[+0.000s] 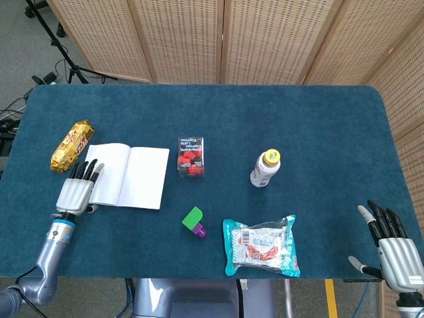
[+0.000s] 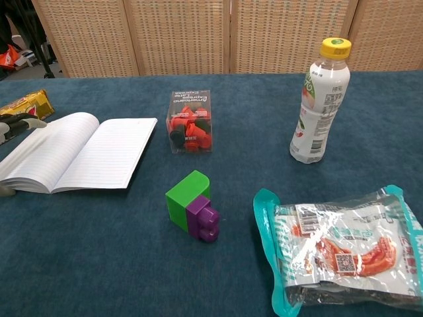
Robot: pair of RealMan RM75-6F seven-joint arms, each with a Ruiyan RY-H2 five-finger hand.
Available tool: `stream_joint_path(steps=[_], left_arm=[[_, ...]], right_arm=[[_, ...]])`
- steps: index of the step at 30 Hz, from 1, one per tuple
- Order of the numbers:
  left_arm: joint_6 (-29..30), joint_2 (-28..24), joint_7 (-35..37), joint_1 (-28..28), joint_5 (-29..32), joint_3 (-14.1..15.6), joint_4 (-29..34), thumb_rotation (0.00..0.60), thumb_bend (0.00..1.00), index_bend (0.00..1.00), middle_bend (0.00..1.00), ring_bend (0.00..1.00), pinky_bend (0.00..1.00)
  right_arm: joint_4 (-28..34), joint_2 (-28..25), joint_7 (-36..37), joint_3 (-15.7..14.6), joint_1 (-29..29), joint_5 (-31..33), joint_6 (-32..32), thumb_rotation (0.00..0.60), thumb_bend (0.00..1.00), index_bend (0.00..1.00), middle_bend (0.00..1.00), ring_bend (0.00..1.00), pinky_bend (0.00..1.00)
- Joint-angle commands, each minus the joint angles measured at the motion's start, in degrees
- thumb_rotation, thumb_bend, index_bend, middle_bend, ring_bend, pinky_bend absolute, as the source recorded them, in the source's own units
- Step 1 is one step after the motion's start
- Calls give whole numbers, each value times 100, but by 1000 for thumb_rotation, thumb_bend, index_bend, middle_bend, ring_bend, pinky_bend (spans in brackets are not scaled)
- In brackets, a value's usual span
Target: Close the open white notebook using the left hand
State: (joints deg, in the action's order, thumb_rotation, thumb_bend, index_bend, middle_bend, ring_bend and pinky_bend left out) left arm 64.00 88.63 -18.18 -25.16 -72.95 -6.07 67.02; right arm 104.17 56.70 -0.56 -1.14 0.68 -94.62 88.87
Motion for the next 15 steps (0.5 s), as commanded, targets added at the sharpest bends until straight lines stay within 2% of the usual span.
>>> stream_joint_path(steps=[1,9,15], left_arm=[[25,47,-31,-3,-15,11,-75,600,62,0,0,0,0],[29,147,-66,-1,-35,51,-264,600,73,0,0,0,0],[351,174,21,14,-397,145,-346,600,199,0,0,0,0]], right_arm=[[0,4,-7,-3,-3,-1,-9,600,40,0,0,0,0],[3,8,-7,1,1,5,0,600,40,0,0,0,0],[7,25,-45,-11,-10,-13,-28,600,39,0,0,0,0]])
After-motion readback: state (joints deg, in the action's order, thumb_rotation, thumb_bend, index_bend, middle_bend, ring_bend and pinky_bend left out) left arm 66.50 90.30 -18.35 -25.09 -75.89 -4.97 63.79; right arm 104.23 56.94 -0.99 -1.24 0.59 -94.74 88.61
